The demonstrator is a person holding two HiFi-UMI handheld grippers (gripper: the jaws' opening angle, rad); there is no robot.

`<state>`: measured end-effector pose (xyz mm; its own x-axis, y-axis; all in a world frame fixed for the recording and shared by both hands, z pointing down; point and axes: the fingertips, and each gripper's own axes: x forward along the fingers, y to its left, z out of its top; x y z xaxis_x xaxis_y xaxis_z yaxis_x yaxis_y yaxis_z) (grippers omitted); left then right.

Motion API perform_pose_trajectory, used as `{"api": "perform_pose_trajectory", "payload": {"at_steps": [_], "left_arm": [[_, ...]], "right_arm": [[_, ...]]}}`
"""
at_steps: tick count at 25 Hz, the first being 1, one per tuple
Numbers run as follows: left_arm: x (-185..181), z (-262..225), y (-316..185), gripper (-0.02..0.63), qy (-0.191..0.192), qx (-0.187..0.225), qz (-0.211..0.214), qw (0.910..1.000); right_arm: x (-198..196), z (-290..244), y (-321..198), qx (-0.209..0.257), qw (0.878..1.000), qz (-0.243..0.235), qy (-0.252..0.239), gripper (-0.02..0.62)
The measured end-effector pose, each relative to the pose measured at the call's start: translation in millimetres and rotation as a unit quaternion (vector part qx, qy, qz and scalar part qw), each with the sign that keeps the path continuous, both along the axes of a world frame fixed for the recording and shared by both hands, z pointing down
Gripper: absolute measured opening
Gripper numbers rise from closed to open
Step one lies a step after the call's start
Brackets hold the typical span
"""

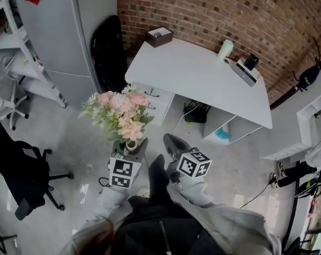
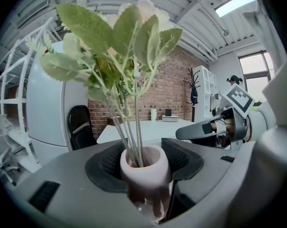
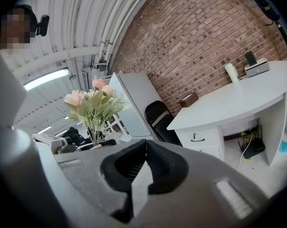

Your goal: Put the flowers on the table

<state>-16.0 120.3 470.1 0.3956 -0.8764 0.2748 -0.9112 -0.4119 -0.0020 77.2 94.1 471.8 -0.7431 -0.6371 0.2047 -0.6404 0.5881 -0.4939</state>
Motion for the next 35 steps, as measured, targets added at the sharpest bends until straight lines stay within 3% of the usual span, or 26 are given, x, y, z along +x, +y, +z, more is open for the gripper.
{"api": "perform_pose_trajectory", "payload": {"at_steps": [11,35], "left_arm": [[-32,10,-48,0.222,-0.009,-0.005,-0.038,0.9992],[-48,6,-313,0.222,-0.009,-0.01,-0.068,0.9976]], "right_arm": [[-34,19,-61,-0.015,0.999,-0.042,-0.001,0.0],[-82,14,-309,-0.03,0.99,-0.14,-0.005,0.0]]}}
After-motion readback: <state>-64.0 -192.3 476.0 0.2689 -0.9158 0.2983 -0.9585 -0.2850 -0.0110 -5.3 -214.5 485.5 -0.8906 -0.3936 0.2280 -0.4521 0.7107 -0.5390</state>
